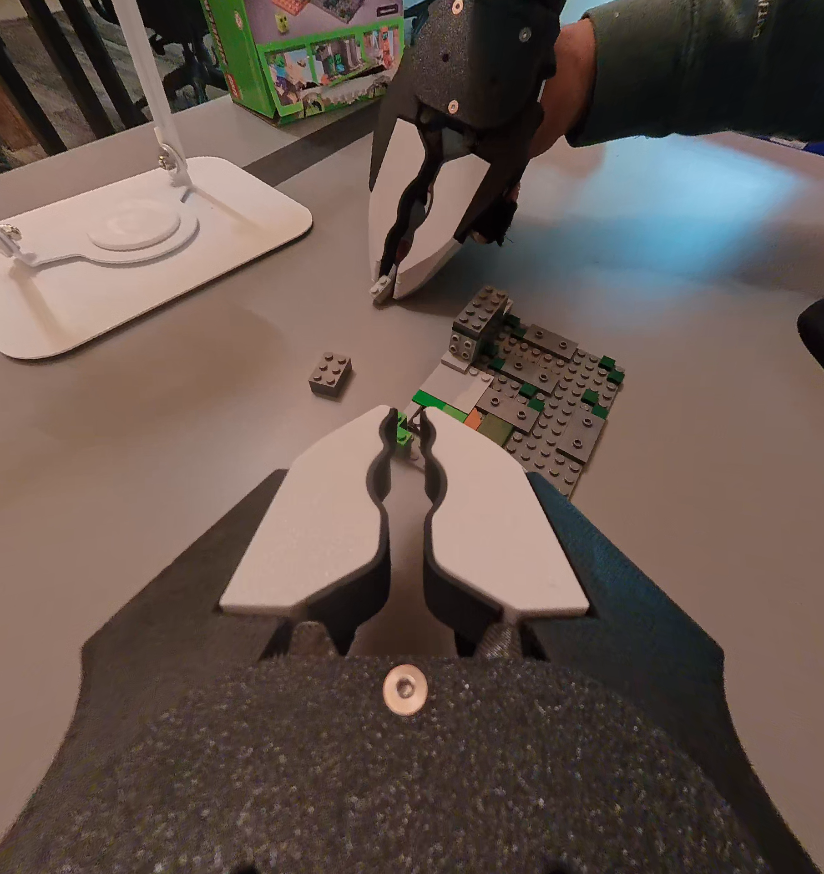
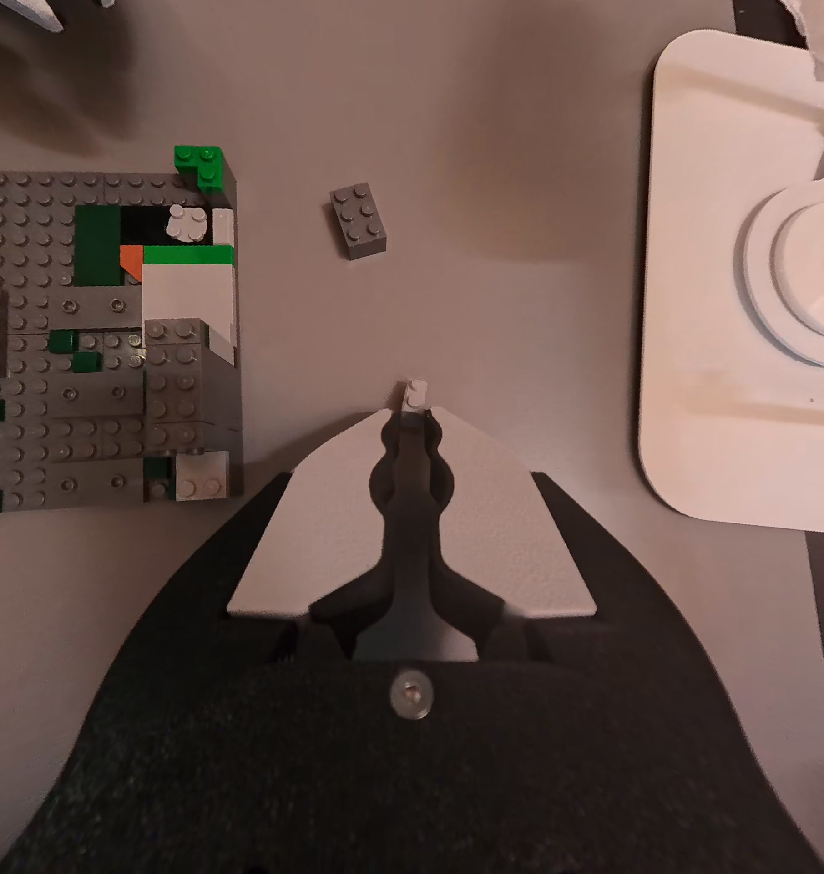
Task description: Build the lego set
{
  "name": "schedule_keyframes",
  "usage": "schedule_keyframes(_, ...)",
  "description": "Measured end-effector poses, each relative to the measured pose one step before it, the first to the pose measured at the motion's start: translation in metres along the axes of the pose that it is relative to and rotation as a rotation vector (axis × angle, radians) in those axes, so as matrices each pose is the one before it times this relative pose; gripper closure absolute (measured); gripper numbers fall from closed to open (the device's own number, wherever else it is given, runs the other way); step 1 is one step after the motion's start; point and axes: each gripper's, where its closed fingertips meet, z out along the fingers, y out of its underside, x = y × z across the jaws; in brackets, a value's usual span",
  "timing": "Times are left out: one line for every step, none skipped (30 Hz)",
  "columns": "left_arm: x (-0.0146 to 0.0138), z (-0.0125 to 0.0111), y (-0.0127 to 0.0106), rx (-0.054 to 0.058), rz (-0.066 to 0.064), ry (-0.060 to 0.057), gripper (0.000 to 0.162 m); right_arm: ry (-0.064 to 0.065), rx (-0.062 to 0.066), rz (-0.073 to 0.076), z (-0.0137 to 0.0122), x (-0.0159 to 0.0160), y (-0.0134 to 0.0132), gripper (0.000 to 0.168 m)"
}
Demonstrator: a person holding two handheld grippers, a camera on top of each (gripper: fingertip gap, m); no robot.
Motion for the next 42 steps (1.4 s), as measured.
schedule_keyframes(-0.00013, 0.00001, 0.00023, -0.0003, -0.0018, 0.0008, 0.154, -0.0008, -0.0003, -0.0010, 0.00008, 0.00006, 0.00009, 0.158)
schedule_keyframes(-0.00019, 0.00004, 0.00018, 0.0001, -0.0018, 0.0004, 0.154, 0.0006, 0.0003, -0.0033, -0.00002, 0.00011, -0.00001, 0.157)
schedule_keyframes(-0.00004, -0.00006, 0.00027, -0.0003, -0.0013, 0.0004, 0.154, 0.0001, -0.0001, -0.0024, -0.00009, 0.00011, 0.00010, 0.157)
schedule_keyframes(-0.00010, -0.00001, 0.00028, -0.0006, -0.0004, 0.0001, 0.154, -0.0007, -0.0009, -0.0002, -0.00024, 0.00007, 0.00020, 0.156)
schedule_keyframes(0.00015, 0.00003, 0.00025, -0.0004, 0.0002, 0.0007, 0.154, -0.0007, -0.0010, 0.0001, -0.00009, 0.00012, 0.00019, 0.156)
schedule_keyframes(0.00027, 0.00014, 0.00019, -0.0004, 0.0001, 0.0019, 0.154, 0.0007, -0.0009, -0.0011, -0.00008, 0.00007, 0.00012, 0.156)
schedule_keyframes(0.00037, 0.00004, 0.00013, -0.0003, -0.0001, 0.0012, 0.154, 0.0013, -0.0010, -0.0020, -0.00021, 0.00003, 0.00011, 0.155)
schedule_keyframes(0.00022, 0.00002, -0.00006, -0.0005, 0.0005, -0.0001, 0.154, 0.0009, -0.0016, -0.0023, -0.00014, -0.00012, 0.00018, 0.155)
schedule_keyframes(0.00005, -0.00026, -0.00033, 0.0003, 0.0013, -0.0012, 0.154, 0.0012, -0.0022, -0.0028, -0.00033, -0.00012, 0.00027, 0.155)
schedule_keyframes(0.00001, -0.00069, -0.00087, 0.0012, 0.0019, -0.0021, 0.154, 0.0020, -0.0036, -0.0032, -0.00061, -0.00015, 0.00049, 0.153)
schedule_keyframes(-0.00031, -0.00155, -0.00179, 0.0034, 0.0008, -0.0033, 0.154, 0.0038, -0.0032, -0.0023, -0.00121, 0.00014, 0.00044, 0.151)
schedule_keyframes(-0.00038, -0.00284, -0.00301, 0.0061, -0.0026, -0.0019, 0.154, 0.0064, 0.0048, 0.0017, -0.00249, 0.00057, -0.00079, 0.151)
schedule_keyframes(-0.00089, -0.00396, -0.00386, 0.0085, -0.0046, -0.0031, 0.156, 0.0089, 0.0171, 0.0087, -0.00419, 0.00094, -0.00280, 0.150)
schedule_keyframes(-0.00192, -0.00470, -0.00422, 0.0118, -0.0043, -0.0084, 0.158, 0.0108, 0.0277, 0.0148, -0.00570, 0.00075, -0.00473, 0.150)
schedule_keyframes(-0.00284, -0.00497, -0.00407, 0.0121, -0.0013, -0.0146, 0.160, 0.0126, 0.0361, 0.0171, -0.00695, 0.00029, -0.00633, 0.150)
schedule_keyframes(-0.00355, -0.00514, -0.00304, 0.0086, 0.0013, -0.0196, 0.161, 0.0157, 0.0410, 0.0175, -0.00738, -0.00036, -0.00720, 0.150)
schedule_keyframes(-0.00390, -0.00529, -0.00211, 0.0051, 0.0040, -0.0236, 0.161, 0.0182, 0.0407, 0.0187, -0.00734, -0.00131, -0.00718, 0.150)
schedule_keyframes(-0.00383, -0.00569, -0.00148, 0.0037, 0.0055, -0.0262, 0.162, 0.0172, 0.0369, 0.0192, -0.00689, -0.00273, -0.00647, 0.150)
schedule_keyframes(-0.00331, -0.00612, -0.00126, 0.0053, 0.0049, -0.0245, 0.162, 0.0115, 0.0335, 0.0170, -0.00599, -0.00465, -0.00572, 0.148)
schedule_keyframes(-0.00293, -0.00655, -0.00098, 0.0051, 0.0003, -0.0233, 0.162, 0.0127, 0.0287, 0.0131, -0.00526, -0.00554, -0.00487, 0.145)
schedule_keyframes(-0.00232, -0.00688, -0.00096, 0.0070, -0.0022, -0.0197, 0.162, 0.0166, 0.0225, 0.0094, -0.00431, -0.00559, -0.00369, 0.141)
schedule_keyframes(-0.00168, -0.00721, -0.00108, 0.0100, -0.0040, -0.0151, 0.162, 0.0133, 0.0182, 0.0085, -0.00357, -0.00609, -0.00314, 0.138)
schedule_keyframes(-0.00135, -0.00786, -0.00142, 0.0118, -0.0079, -0.0138, 0.162, 0.0092, 0.0174, 0.0101, -0.00314, -0.00658, -0.00294, 0.137)
schedule_keyframes(-0.00134, -0.00839, -0.00157, 0.0122, -0.0102, -0.0130, 0.162, 0.0092, 0.0178, 0.0107, -0.00281, -0.00631, -0.00307, 0.138)
schedule_keyframes(-0.00113, -0.00894, -0.00186, 0.0136, -0.0101, -0.0117, 0.162, 0.0080, 0.0153, 0.0096, -0.00254, -0.00597, -0.00312, 0.142)
schedule_keyframes(-0.00162, -0.00960, -0.00176, 0.0126, -0.0108, -0.0135, 0.162, 0.0074, 0.0149, 0.0082, -0.00232, -0.00575, -0.00322, 0.147)
schedule_keyframes(-0.00215, -0.01005, -0.00177, 0.0137, -0.0099, -0.0144, 0.162, 0.0090, 0.0158, 0.0077, -0.00196, -0.00522, -0.00349, 0.150)
schedule_keyframes(-0.00317, -0.01049, -0.00107, 0.0110, -0.0091, -0.0182, 0.162, 0.0082, 0.0145, 0.0076, -0.00163, -0.00487, -0.00342, 0.152)
schedule_keyframes(-0.00464, -0.01081, -0.00055, 0.0087, -0.0094, -0.0234, 0.162, 0.0075, 0.0133, 0.0088, -0.00114, -0.00476, -0.00321, 0.152)
schedule_keyframes(-0.00584, -0.01101, 0.00027, 0.0065, -0.0115, -0.0258, 0.162, 0.0085, 0.0132, 0.0095, -0.00094, -0.00433, -0.00315, 0.154)
schedule_keyframes(-0.00640, -0.01120, 0.00058, 0.0052, -0.0179, -0.0232, 0.162, 0.0100, 0.0129, 0.0093, -0.00055, -0.00374, -0.00294, 0.157)
schedule_keyframes(-0.00675, -0.01121, 0.00070, 0.0076, -0.0223, -0.0206, 0.162, 0.0113, 0.0125, 0.0099, -0.00028, -0.00315, -0.00255, 0.161)
schedule_keyframes(-0.00770, -0.01103, 0.00119, 0.0066, -0.0232, -0.0239, 0.162, 0.0111, 0.0125, 0.0110, -0.00013, -0.00296, -0.00226, 0.164)
schedule_keyframes(-0.00902, -0.01077, 0.00194, 0.0041, -0.0214, -0.0305, 0.162, 0.0111, 0.0129, 0.0137, 0.00012, -0.00267, -0.00215, 0.167)
schedule_keyframes(-0.00958, -0.01051, 0.00234, 0.0035, -0.0199, -0.0329, 0.162, 0.0116, 0.0110, 0.0163, 0.00038, -0.00224, -0.00148, 0.168)
schedule_keyframes(-0.00973, -0.01013, 0.00271, 0.0038, -0.0210, -0.0323, 0.162, 0.0109, 0.0076, 0.0153, 0.00076, -0.00226, -0.00072, 0.168)
schedule_keyframes(-0.00963, -0.01009, 0.00268, 0.0050, -0.0211, -0.0313, 0.162, 0.0121, 0.0044, 0.0134, 0.00091, -0.00214, 0.00011, 0.168)
schedule_keyframes(-0.01033, -0.01026, 0.00328, 0.0008, -0.0183, -0.0346, 0.162, 0.0157, 0.0019, 0.0123, 0.00099, -0.00171, 0.00079, 0.168)
schedule_keyframes(-0.01147, -0.01073, 0.00320, -0.0014, -0.0128, -0.0407, 0.162, 0.0135, -0.0004, 0.0120, 0.00119, -0.00194, 0.00139, 0.168)
schedule_keyframes(-0.01261, -0.01113, 0.00261, -0.0025, -0.0092, -0.0456, 0.162, 0.0073, -0.0035, 0.0128, 0.00122, -0.00257, 0.00203, 0.168)
schedule_keyframes(-0.01333, -0.01136, 0.00182, -0.0078, -0.0049, -0.0437, 0.162, 0.0053, -0.0061, 0.0119, 0.00139, -0.00265, 0.00279, 0.168)
schedule_keyframes(-0.01412, -0.01125, 0.00021, -0.0144, 0.0043, -0.0414, 0.162, 0.0052, -0.0081, 0.0090, 0.00139, -0.00222, 0.00333, 0.168)
